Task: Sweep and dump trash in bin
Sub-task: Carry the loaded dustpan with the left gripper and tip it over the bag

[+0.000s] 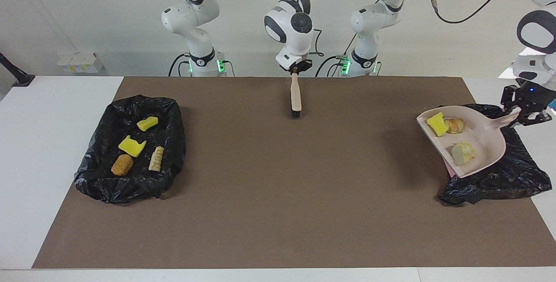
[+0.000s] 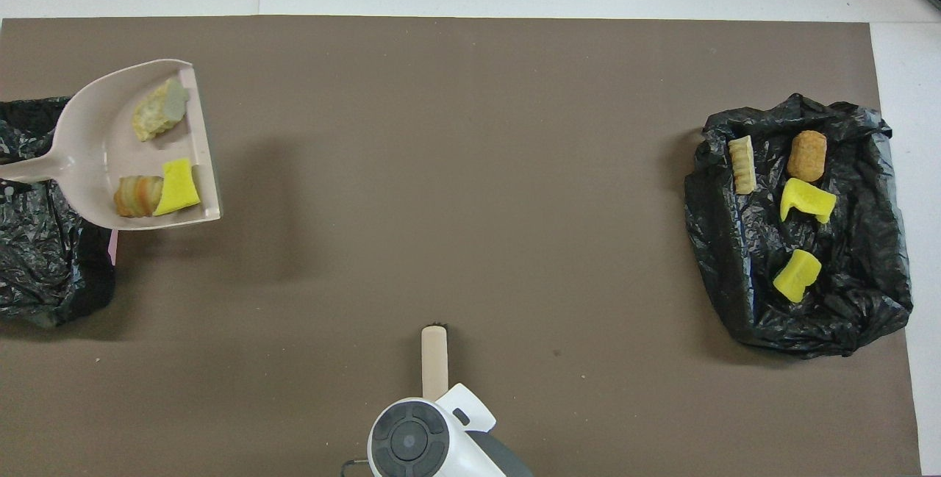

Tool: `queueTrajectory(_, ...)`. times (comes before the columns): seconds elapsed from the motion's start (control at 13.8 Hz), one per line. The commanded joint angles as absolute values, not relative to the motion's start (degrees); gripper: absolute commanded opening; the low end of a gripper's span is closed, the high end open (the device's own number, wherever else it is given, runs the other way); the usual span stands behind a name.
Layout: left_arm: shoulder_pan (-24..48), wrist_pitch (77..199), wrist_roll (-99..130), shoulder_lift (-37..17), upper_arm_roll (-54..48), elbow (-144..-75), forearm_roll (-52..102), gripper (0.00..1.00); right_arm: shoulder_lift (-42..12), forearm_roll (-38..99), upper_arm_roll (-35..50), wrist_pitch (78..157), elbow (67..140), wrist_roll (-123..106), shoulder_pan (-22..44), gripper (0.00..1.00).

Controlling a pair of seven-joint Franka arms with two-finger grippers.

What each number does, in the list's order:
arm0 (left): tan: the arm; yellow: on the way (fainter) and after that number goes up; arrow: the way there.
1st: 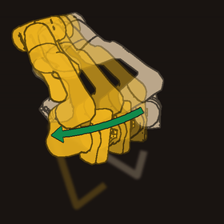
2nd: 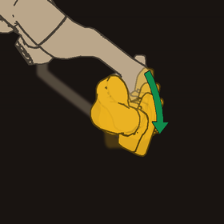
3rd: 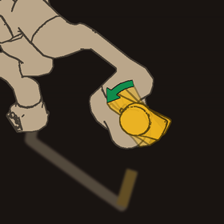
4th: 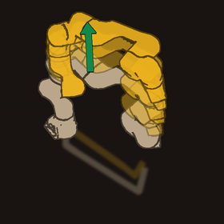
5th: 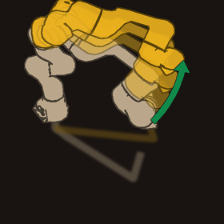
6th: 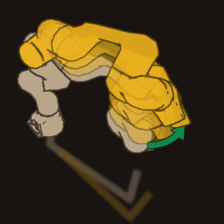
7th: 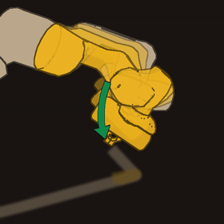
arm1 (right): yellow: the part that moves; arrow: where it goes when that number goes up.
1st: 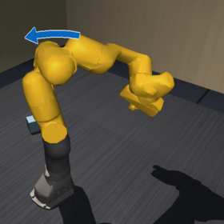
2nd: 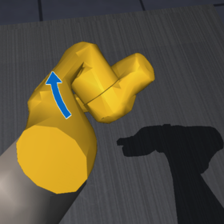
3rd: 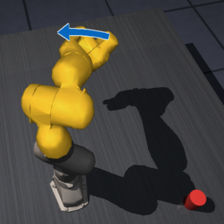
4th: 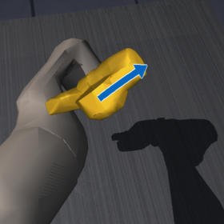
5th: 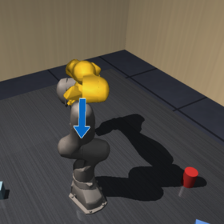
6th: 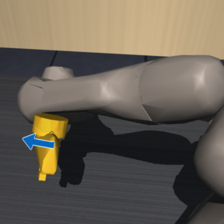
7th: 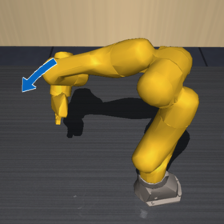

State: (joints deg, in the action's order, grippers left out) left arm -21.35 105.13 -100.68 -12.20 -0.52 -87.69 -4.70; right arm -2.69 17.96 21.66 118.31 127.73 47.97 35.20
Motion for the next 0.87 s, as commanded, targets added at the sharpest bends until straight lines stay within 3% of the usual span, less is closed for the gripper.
queueTrajectory(0.0, -23.82, 109.05, -104.24, -15.03, -1.05, -83.23, -11.13, 0.00, -0.09, 21.78, 21.62, 121.36, 131.04, 43.60, 34.72, 0.00)
queueTrajectory(0.44, -22.15, 116.54, -96.69, -13.37, -1.23, -87.70, -33.10, 0.00, 0.53, 23.29, 21.62, 122.70, 132.63, 41.40, 34.54, 0.03)
queueTrajectory(0.51, -21.37, 116.98, -95.46, -12.05, -1.14, -90.24, -34.53, 0.00, 0.53, 23.29, 21.62, 122.61, 132.54, 41.57, 34.54, 0.16)
queueTrajectory(0.58, -21.01, 117.94, -93.36, -10.65, -1.23, -92.70, -37.24, 0.00, 0.44, 23.38, 21.62, 122.69, 132.54, 42.44, 34.45, 0.42)
queueTrajectory(0.8, -18.20, 118.74, -87.20, -7.48, -1.23, -97.99, -47.35, 0.00, 0.44, 23.29, 21.62, 122.52, 132.45, 42.45, 34.45, 0.47)
